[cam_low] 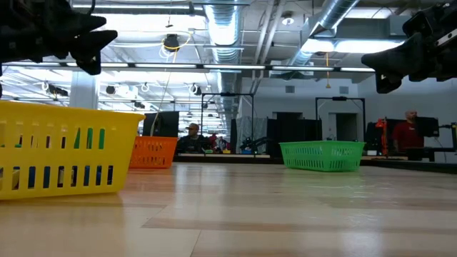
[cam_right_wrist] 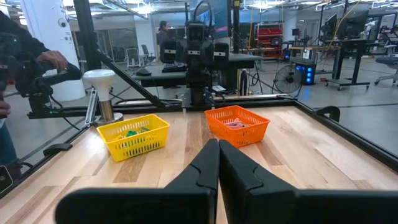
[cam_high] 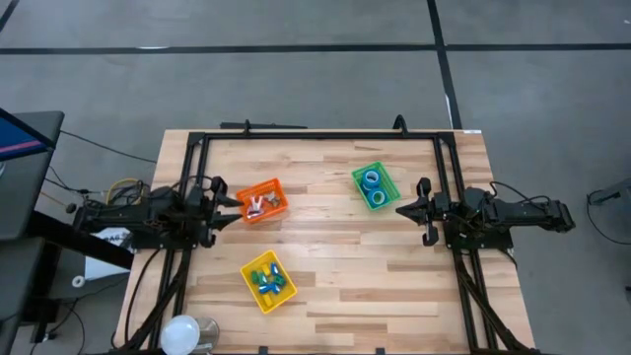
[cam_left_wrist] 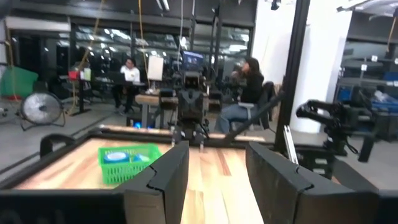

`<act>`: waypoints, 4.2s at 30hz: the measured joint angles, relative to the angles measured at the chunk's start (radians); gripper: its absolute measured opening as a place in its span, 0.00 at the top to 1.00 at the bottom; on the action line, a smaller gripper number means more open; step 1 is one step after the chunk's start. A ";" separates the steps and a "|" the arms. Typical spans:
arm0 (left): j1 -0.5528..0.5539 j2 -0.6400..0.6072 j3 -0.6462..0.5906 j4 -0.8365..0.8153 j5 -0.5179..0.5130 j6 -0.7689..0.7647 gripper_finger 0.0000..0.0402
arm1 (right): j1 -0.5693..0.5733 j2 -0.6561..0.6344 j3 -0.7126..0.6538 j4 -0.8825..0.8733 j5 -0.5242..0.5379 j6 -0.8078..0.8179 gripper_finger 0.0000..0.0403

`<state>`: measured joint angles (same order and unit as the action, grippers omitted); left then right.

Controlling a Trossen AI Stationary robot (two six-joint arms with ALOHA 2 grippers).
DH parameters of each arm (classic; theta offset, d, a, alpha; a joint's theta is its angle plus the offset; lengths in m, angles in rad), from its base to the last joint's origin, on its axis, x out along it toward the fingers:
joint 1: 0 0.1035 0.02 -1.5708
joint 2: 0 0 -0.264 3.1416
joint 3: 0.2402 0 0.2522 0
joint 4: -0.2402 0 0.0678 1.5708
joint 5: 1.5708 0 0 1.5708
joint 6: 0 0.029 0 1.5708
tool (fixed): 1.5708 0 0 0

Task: Pick and place Stapler, Stapler remover, tape
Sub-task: Return to Home Position

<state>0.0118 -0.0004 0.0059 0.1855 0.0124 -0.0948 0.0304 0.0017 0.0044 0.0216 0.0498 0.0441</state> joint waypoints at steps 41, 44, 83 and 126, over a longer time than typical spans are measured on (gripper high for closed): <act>-0.013 0.000 0.000 -0.161 0.000 0.004 0.63 | 0.000 0.000 0.000 0.000 0.000 0.000 1.00; -0.013 0.000 0.000 -0.161 0.000 0.004 0.63 | 0.000 0.000 0.000 0.000 0.000 0.000 1.00; -0.013 0.000 0.000 -0.159 0.000 0.004 0.63 | 0.000 0.000 0.000 0.000 0.000 0.000 1.00; -0.013 0.000 0.000 -0.159 -0.001 0.005 0.63 | 0.000 0.000 0.000 0.000 0.000 0.000 1.00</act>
<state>-0.0010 -0.0002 0.0059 0.0269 0.0116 -0.0902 0.0304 0.0017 0.0044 0.0216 0.0499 0.0442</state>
